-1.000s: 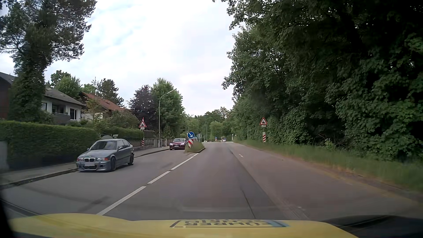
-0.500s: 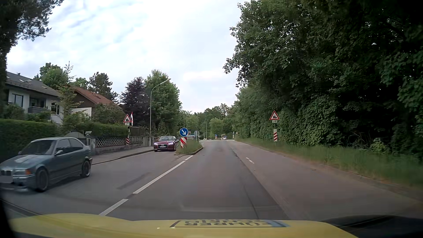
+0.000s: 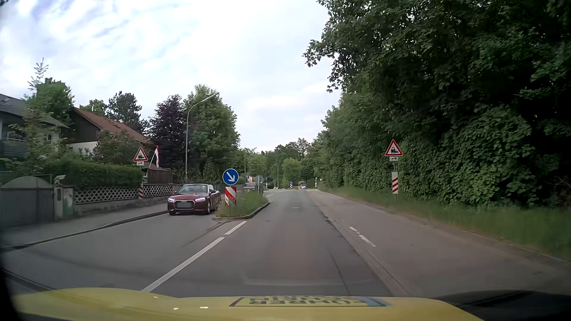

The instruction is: Follow the waypoints while adhering to traffic rules and regulations

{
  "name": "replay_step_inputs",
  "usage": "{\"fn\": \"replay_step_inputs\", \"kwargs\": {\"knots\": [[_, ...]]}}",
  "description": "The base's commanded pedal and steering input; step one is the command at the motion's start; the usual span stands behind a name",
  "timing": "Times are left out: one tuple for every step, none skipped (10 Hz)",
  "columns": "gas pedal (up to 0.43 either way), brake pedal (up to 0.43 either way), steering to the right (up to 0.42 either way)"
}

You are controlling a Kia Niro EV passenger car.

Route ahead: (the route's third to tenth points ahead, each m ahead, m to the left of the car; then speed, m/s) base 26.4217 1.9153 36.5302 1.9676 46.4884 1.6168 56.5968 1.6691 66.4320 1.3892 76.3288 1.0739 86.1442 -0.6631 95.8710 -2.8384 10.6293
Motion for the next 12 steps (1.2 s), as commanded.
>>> {"fn": "replay_step_inputs", "kwargs": {"knots": [[0.079,0.0,0.003],[0.079,0.0,0.003],[0.079,0.0,0.002],[0.079,0.0,0.0],[0.079,0.0,-0.001],[0.079,0.0,0.0],[0.079,0.0,0.0],[0.079,0.0,0.0],[0.079,0.0,0.0],[0.079,0.0,0.001],[0.079,0.0,0.001],[0.079,0.0,0.0]]}}
